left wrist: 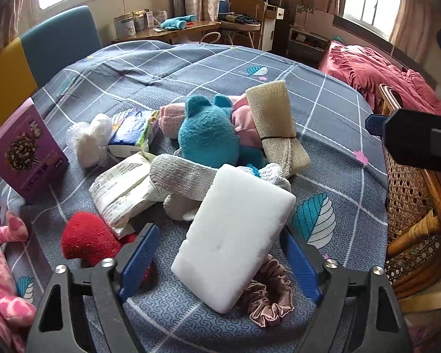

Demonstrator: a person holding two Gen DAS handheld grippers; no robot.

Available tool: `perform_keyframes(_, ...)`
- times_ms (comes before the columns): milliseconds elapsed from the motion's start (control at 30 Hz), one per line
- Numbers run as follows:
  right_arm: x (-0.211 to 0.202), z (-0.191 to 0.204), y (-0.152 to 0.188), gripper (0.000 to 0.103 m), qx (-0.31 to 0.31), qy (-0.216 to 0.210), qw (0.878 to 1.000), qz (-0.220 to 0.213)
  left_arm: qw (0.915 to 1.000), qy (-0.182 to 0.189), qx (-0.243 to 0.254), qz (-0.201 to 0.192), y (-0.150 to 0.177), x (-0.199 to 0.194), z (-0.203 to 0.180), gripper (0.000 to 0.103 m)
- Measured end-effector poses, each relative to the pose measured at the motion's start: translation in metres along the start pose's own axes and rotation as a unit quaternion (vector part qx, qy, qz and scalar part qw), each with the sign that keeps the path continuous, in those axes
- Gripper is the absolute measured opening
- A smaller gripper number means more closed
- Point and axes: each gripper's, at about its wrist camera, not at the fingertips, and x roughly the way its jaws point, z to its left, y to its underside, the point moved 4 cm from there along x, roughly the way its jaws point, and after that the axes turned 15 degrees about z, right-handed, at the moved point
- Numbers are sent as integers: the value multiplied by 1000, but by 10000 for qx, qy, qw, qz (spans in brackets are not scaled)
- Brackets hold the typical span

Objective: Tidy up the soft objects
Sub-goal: 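Grasp the white sponge block with the left gripper while the right gripper grasps the white knit mitten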

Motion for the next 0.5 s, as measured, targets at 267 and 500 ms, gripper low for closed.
perform_keyframes(267, 2, 0, -1, 103, -7, 48, 10000, 48, 9984, 412, -367, -100, 5, 3, 5, 53)
perform_keyframes(500, 6, 3, 1, 102, -46, 215, 9996, 174, 9918, 413, -1112, -471, 39, -33, 30, 54)
